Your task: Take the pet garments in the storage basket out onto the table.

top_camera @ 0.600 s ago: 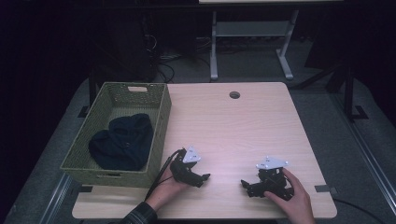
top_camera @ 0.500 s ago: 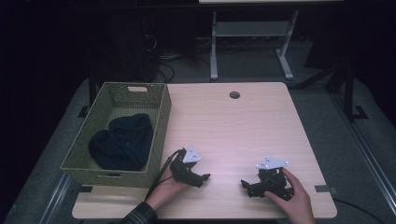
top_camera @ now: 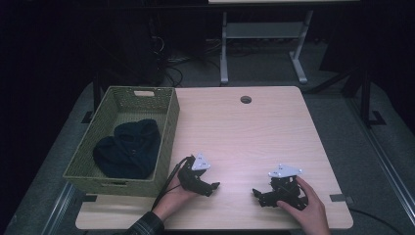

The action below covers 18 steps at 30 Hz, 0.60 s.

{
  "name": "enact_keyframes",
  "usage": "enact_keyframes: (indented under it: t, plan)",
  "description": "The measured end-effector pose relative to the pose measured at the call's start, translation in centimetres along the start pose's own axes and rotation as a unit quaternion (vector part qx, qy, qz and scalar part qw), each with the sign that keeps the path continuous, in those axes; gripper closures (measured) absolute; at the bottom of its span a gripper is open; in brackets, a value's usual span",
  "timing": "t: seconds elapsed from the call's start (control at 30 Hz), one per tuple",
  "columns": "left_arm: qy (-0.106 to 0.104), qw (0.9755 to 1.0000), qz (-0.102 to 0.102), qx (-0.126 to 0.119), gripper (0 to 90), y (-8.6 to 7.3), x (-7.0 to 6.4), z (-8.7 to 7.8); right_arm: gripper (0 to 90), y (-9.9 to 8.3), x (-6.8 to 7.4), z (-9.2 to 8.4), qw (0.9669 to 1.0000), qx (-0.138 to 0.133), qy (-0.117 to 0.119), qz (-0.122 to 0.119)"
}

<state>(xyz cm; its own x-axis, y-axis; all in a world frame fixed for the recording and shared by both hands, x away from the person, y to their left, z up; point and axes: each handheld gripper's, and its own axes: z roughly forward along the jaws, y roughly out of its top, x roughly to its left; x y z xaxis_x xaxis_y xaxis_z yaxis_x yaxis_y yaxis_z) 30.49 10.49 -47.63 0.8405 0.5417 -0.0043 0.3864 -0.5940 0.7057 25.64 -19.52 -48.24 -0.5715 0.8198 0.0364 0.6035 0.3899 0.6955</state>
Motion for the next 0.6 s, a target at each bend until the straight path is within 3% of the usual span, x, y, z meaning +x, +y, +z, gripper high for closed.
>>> enact_keyframes:
  t: [0.3,0.6]
  plan:
    - [-0.004,0.9998,-0.013,0.018,13.8,0.33,0.18,-0.27,0.0,0.00,0.02,0.00,1.0000,0.000,0.000,0.001]
    - [-0.006,0.9998,-0.016,0.012,13.8,0.73,0.15,-0.69,0.0,0.00,0.01,0.00,1.0000,0.000,0.000,0.001]
